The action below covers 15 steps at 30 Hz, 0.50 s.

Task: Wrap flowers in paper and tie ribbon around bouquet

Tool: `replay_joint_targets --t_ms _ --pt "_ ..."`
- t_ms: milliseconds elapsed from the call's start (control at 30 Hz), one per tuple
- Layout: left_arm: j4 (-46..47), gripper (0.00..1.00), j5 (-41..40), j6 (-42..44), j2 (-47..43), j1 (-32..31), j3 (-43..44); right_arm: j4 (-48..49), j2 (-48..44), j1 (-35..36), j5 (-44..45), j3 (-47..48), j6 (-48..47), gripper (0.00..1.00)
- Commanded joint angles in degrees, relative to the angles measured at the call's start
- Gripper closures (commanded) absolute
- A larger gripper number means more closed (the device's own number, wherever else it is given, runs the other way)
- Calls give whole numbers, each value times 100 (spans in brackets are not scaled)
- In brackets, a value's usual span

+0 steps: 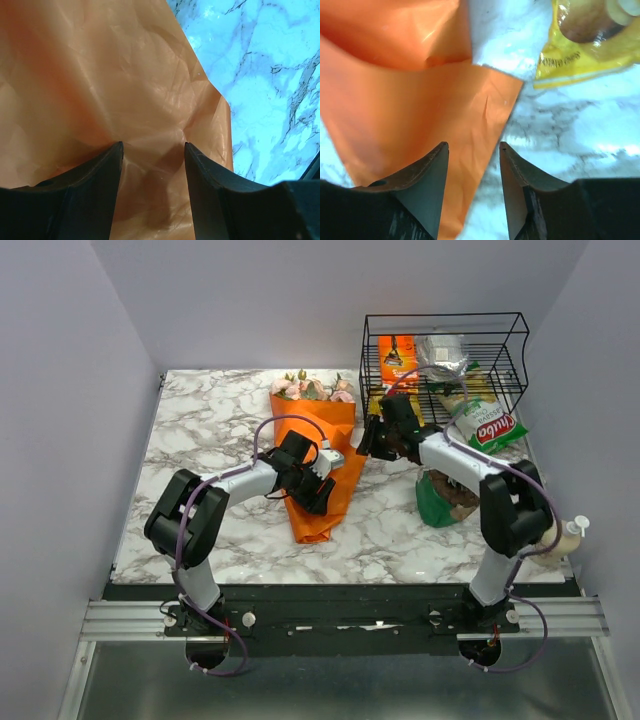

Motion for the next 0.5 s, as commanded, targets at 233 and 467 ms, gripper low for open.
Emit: replay_joint_targets --t_ms 233,467 --pt "-241 38 220 -137 129 -18 182 592 -829 564 -1747 -1209 -192 79" --pt "-347 39 299 -199 32 -9 252 1605 -100 696 -3200 -1693 206 99"
